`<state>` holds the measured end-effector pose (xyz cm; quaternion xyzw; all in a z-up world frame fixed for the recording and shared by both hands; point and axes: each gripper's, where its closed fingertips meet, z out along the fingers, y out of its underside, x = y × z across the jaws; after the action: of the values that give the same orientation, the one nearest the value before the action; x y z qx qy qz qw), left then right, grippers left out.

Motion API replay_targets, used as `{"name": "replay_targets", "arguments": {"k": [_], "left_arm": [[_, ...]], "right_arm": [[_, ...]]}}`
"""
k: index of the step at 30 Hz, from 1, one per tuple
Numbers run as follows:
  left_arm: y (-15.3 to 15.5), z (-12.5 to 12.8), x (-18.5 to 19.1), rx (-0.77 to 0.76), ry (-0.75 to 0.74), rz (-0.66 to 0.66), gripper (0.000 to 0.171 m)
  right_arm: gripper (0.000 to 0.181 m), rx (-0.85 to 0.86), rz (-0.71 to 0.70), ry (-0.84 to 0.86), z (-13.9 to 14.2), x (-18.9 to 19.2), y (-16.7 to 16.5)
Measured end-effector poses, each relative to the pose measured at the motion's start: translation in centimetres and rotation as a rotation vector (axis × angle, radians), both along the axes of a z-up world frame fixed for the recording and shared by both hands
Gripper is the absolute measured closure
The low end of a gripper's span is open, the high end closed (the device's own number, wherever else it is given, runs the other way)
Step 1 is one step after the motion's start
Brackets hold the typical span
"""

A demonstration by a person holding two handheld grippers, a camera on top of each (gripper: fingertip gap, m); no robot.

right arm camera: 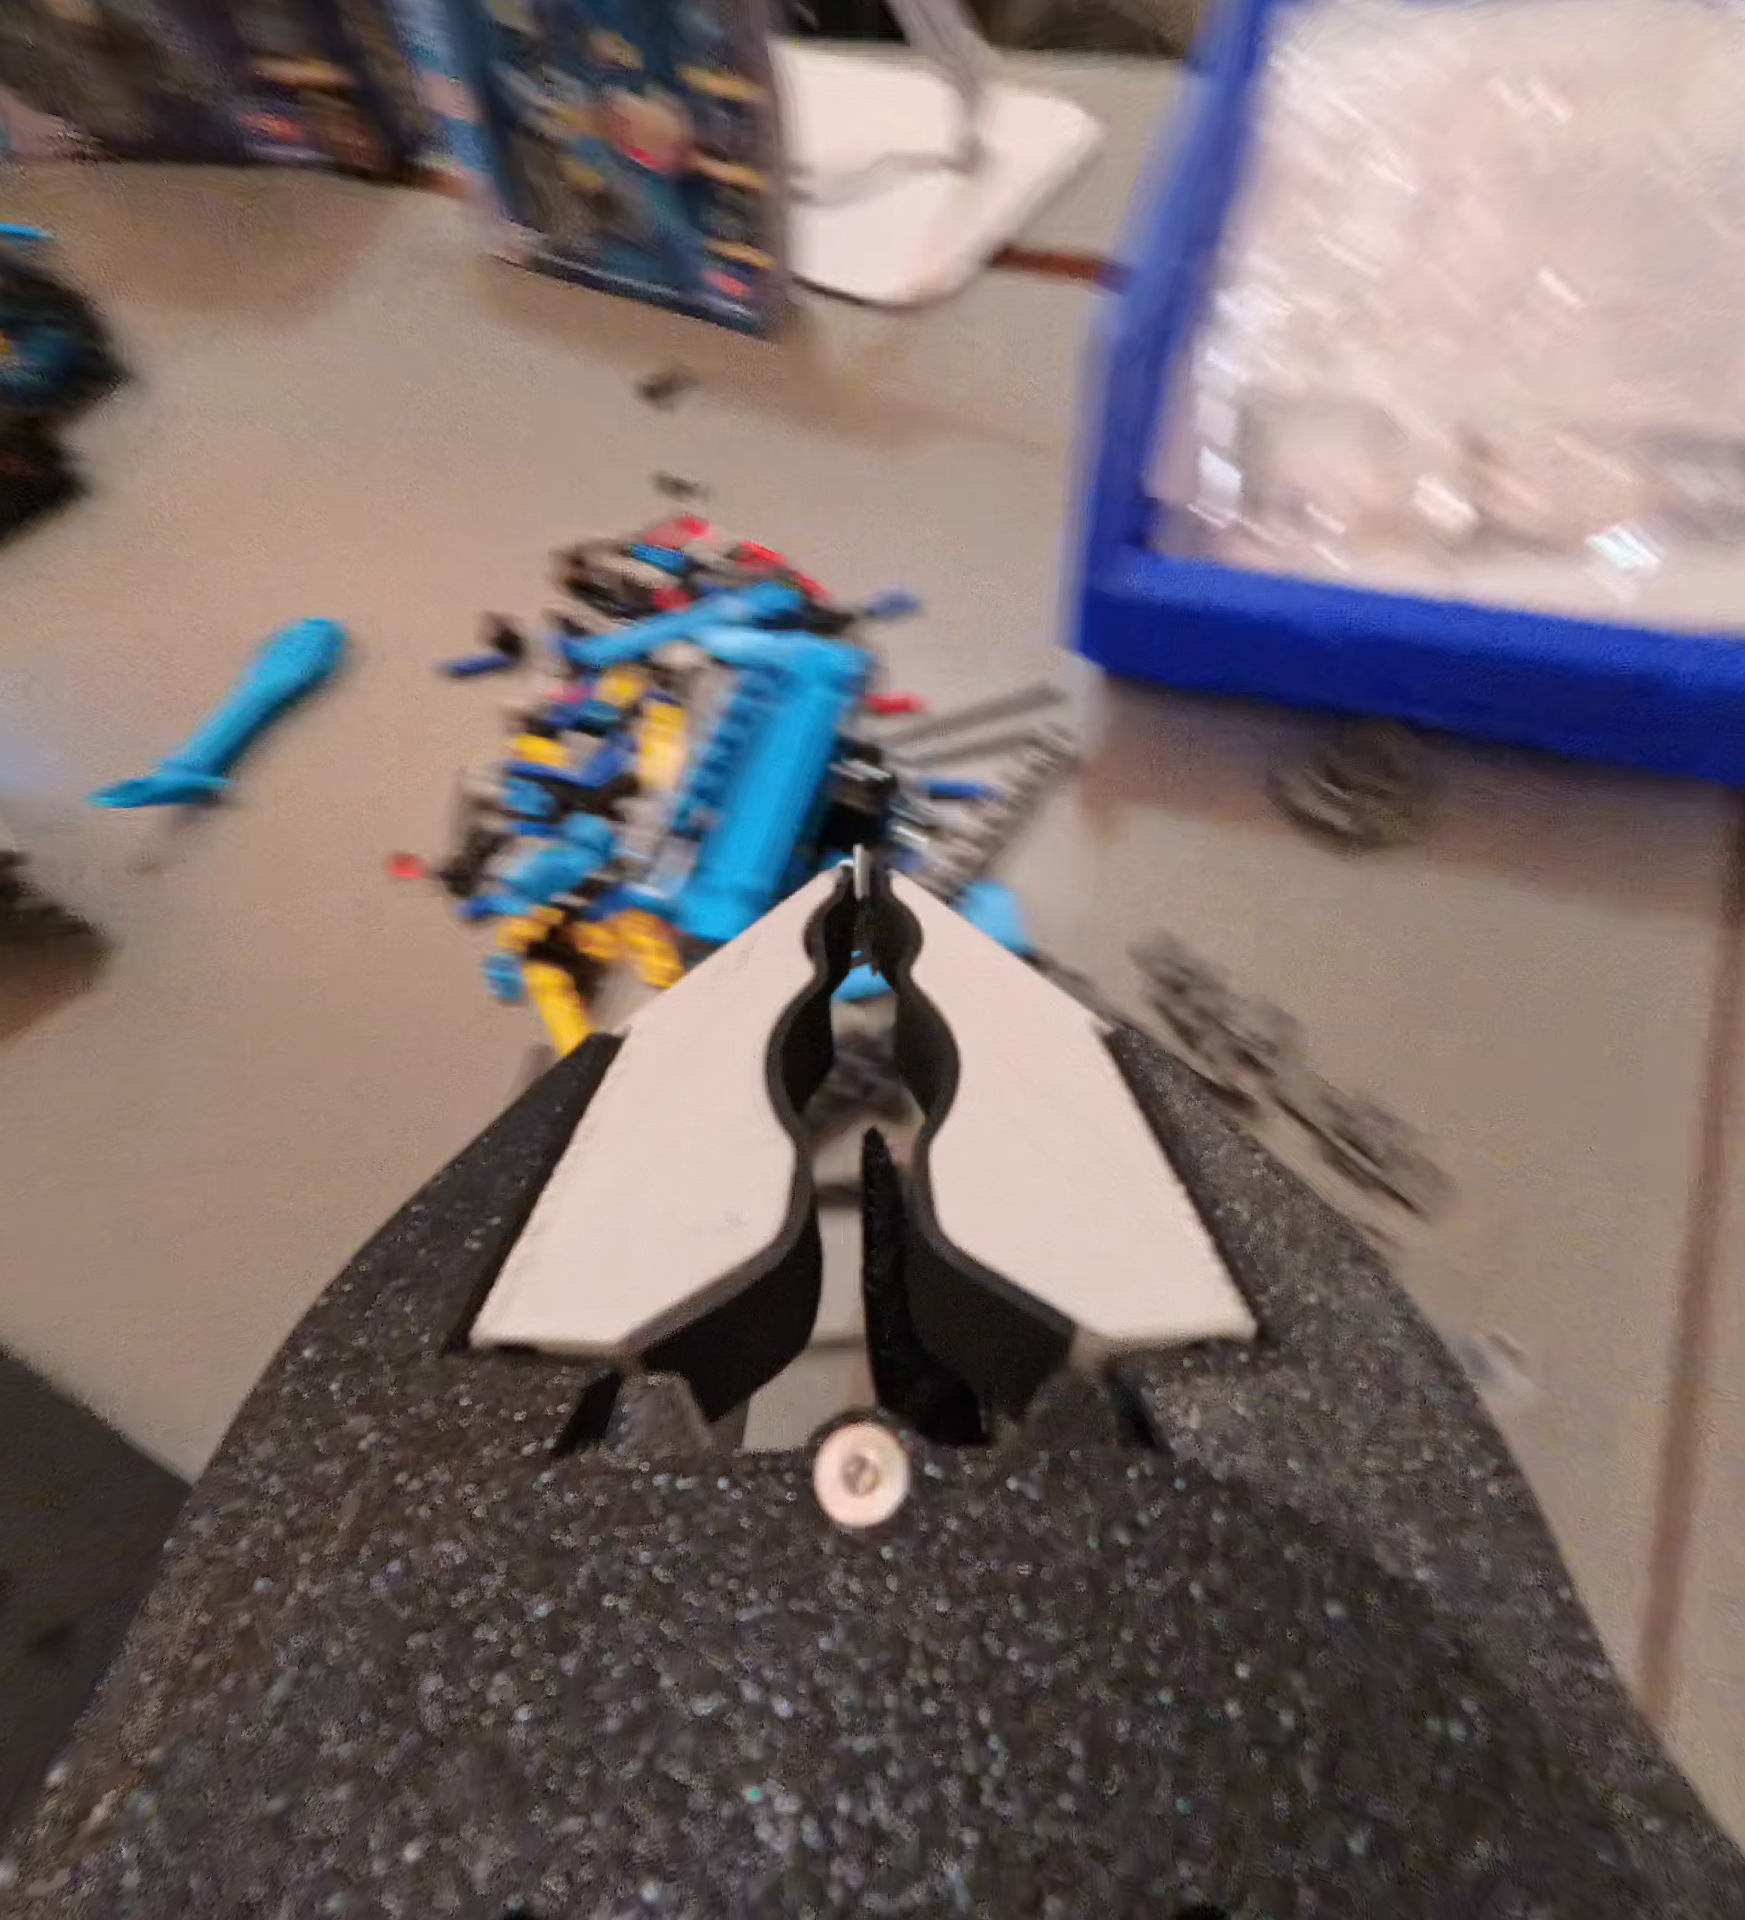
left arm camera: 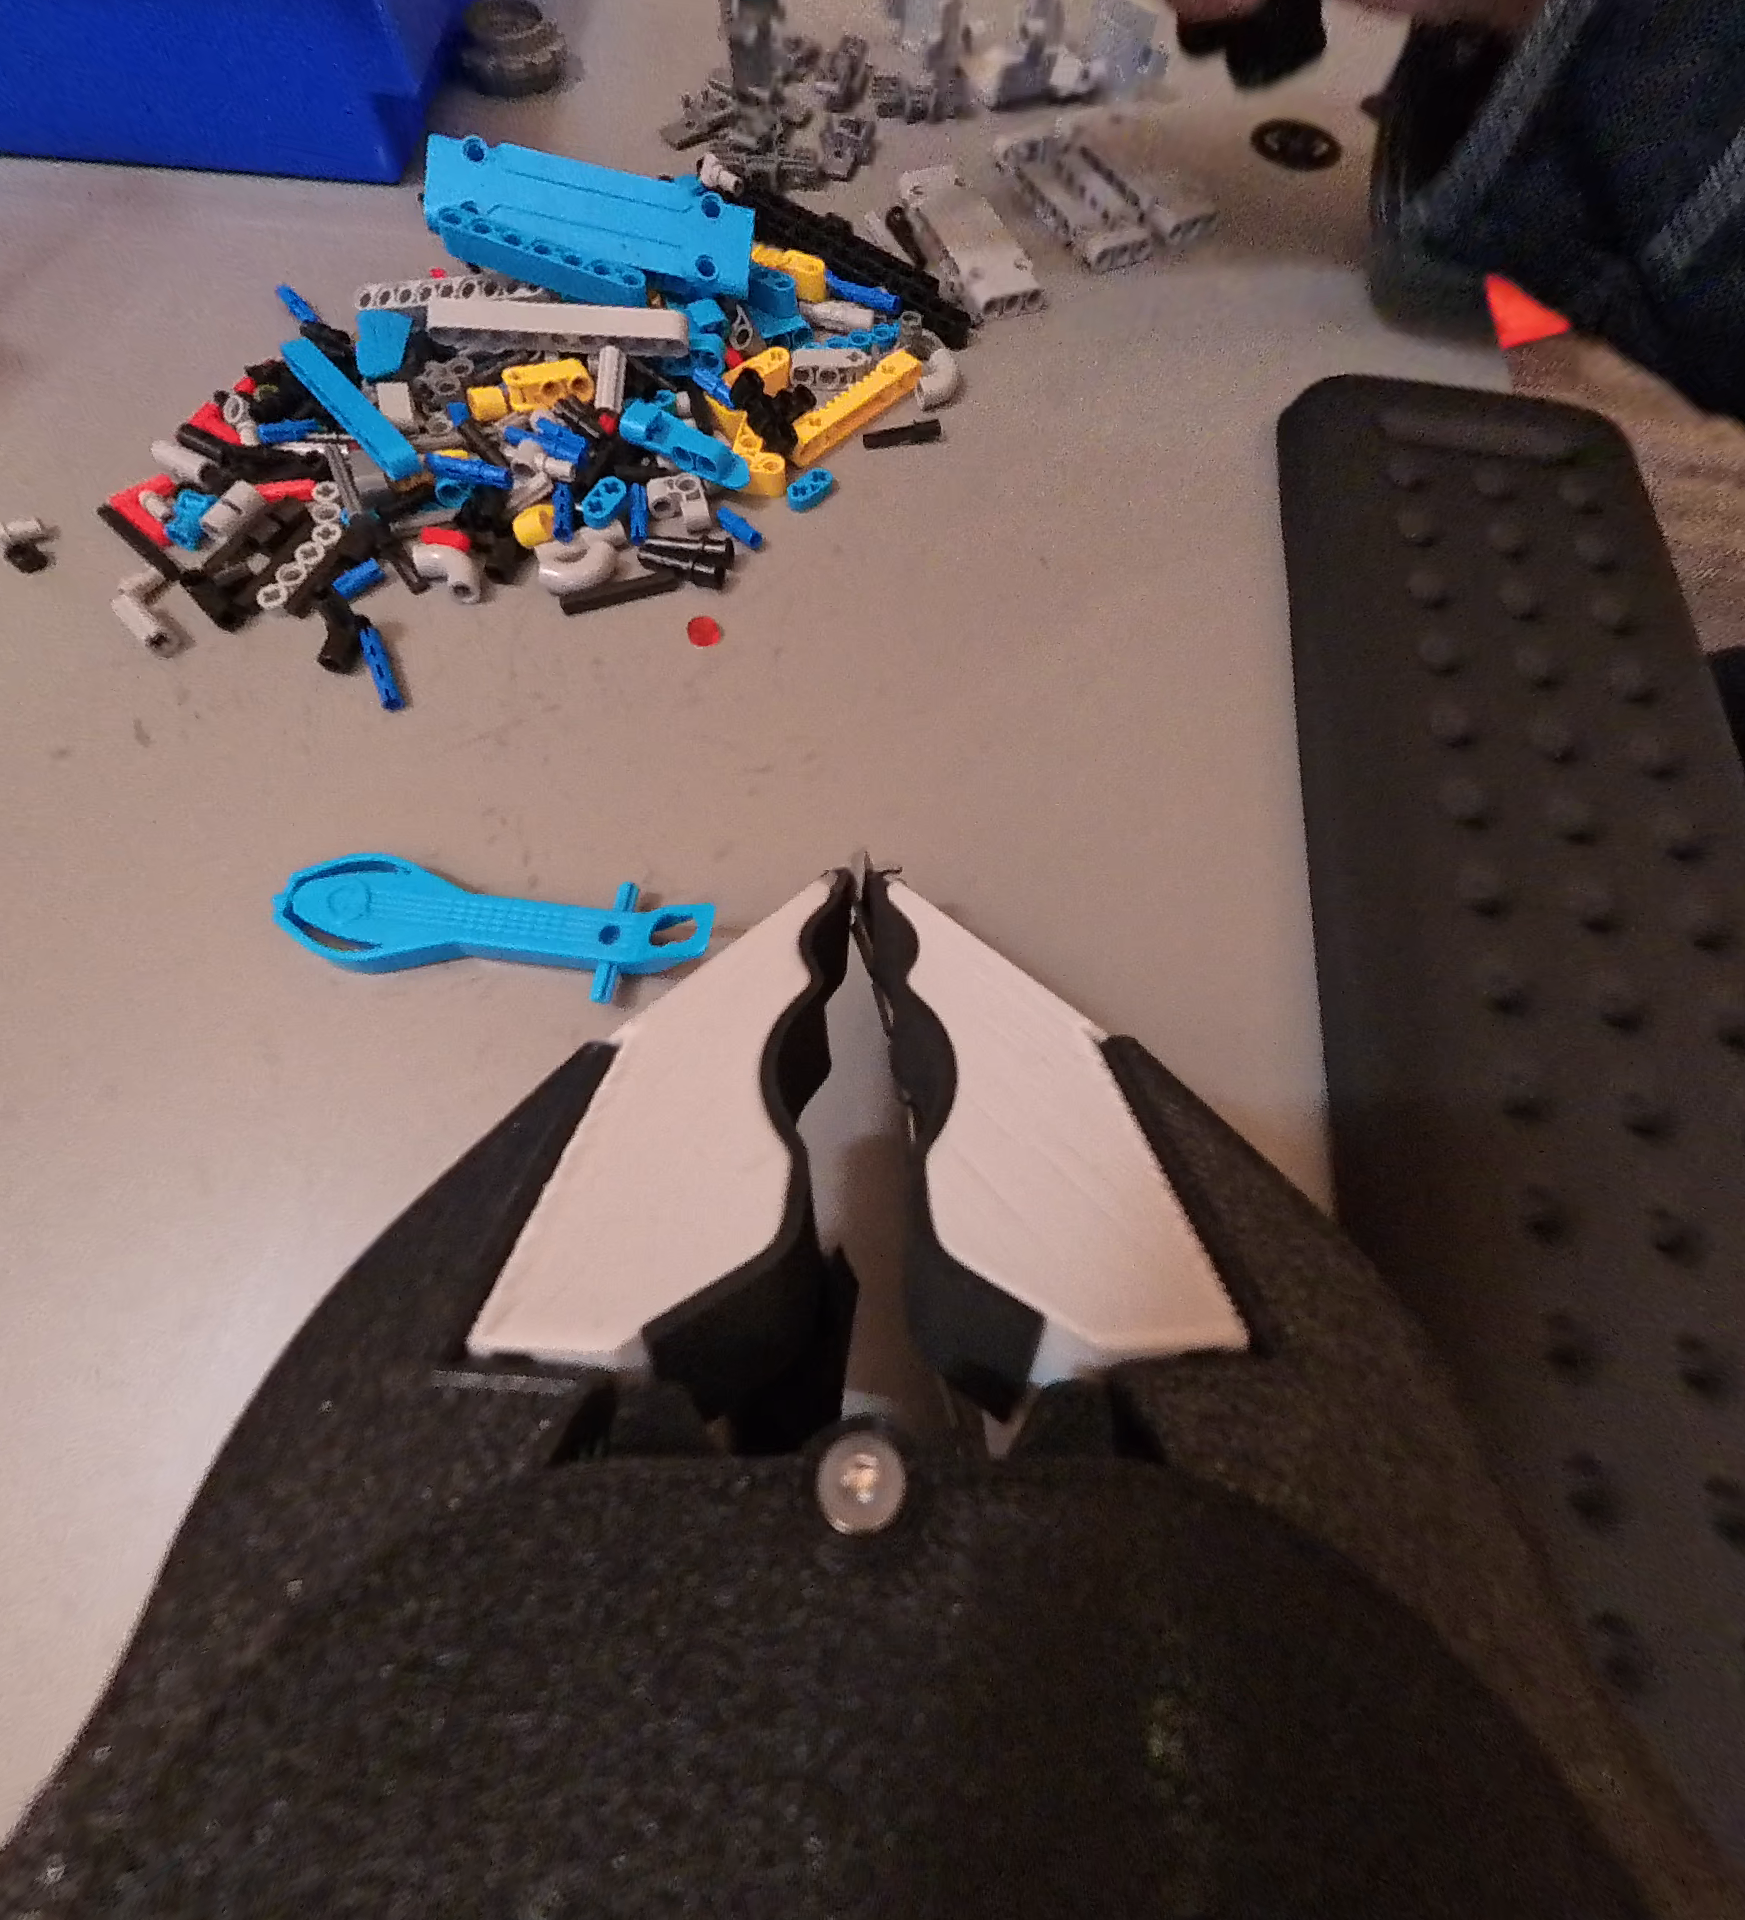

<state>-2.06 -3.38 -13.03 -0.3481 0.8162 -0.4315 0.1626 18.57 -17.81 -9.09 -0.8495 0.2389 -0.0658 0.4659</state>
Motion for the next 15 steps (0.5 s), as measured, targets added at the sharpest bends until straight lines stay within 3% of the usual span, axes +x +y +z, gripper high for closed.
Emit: {"name": "replay_targets", "arguments": {"k": [2,5,7,10,12,15], "left_arm": [[-0.4,0.0,0.0,0.040,-0.030,-0.014,0.169],[-0.8,0.1,-0.1,0.064,-0.065,-0.033,0.169],[-0.8,0.2,0.0,0.060,-0.073,-0.034,0.169],[-0.5,0.2,0.2,0.041,-0.071,-0.028,0.169],[-0.4,0.2,0.1,0.037,-0.065,-0.030,0.168],[-0.3,-0.3,-0.9,0.075,-0.034,-0.068,0.164]], "right_arm": [[0.180,-0.094,-0.072,0.123,-2.8,2.8,-3.2],[0.177,-0.143,-0.109,0.077,-4.4,5.1,-5.1],[0.164,-0.128,-0.126,0.066,-4.1,5.4,-5.7],[0.157,-0.047,-0.146,-0.017,-1.1,5.1,-5.9],[0.156,-0.014,-0.065,-0.103,1.0,2.5,-3.9],[0.148,-0.027,0.252,-0.071,1.5,-6.0,2.2]]}}
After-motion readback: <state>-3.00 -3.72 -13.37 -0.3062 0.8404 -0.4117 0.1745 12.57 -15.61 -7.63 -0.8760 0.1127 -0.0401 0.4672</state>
